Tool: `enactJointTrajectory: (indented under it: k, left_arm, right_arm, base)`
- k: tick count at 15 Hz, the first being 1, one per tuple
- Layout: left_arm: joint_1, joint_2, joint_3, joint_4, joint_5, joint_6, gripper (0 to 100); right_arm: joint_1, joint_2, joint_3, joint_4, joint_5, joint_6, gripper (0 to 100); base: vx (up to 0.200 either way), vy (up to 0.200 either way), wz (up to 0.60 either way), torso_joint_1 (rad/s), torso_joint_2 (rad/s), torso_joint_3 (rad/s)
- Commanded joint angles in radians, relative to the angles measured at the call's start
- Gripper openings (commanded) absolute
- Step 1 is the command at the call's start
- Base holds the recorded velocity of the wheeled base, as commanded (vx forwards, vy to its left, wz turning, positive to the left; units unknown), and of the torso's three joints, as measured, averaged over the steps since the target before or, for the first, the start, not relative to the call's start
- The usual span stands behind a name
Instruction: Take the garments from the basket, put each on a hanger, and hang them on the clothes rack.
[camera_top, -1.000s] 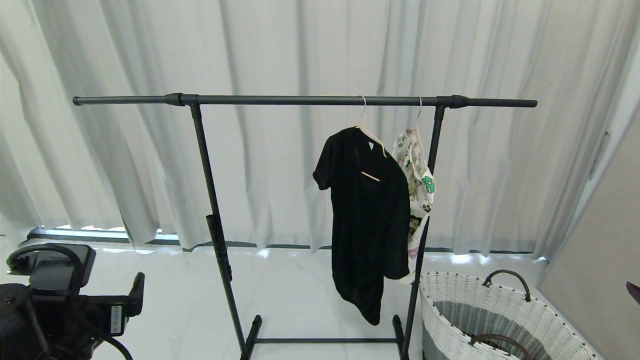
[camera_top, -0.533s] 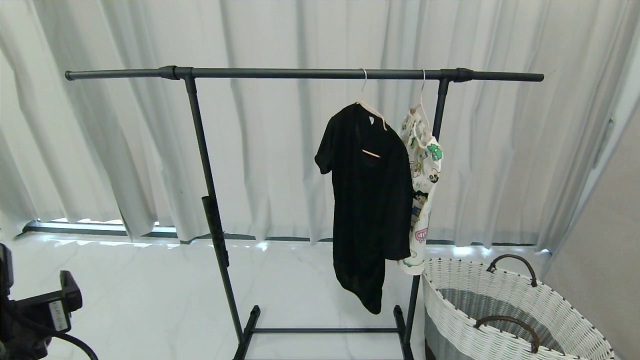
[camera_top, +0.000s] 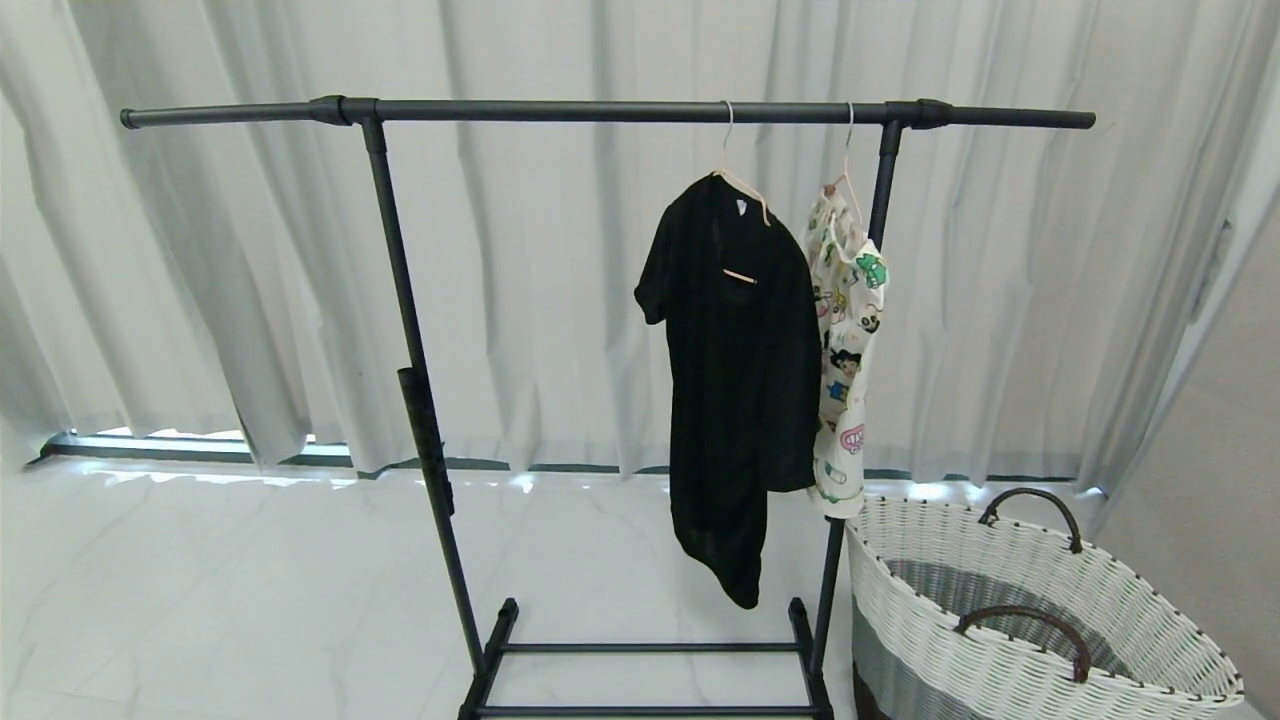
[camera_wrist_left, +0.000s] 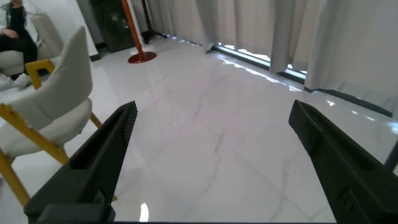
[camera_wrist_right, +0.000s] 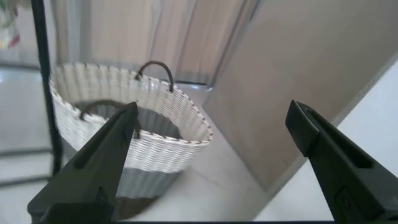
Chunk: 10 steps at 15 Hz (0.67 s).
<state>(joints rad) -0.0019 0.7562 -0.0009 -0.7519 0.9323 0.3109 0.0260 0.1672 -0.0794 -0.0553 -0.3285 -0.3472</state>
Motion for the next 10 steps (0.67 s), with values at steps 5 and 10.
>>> enactJointTrajectory:
  k: [5, 10]
  left_arm:
    - [0.008, -0.756, 0.001, 0.574, 0.014, 0.007, 100]
    - [0.003, -0.755, 0.001, 0.703, 0.065, -0.119, 100]
  right_arm:
    - [0.026, -0.167, 0.079, -0.005, -0.142, 0.251, 100]
    - [0.026, -0.167, 0.079, -0.024, -0.201, 0.333, 100]
  base:
    - [0.000, 0.000, 0.00, 0.000, 0.00, 0.000]
    - [0.000, 0.000, 0.00, 0.000, 0.00, 0.000]
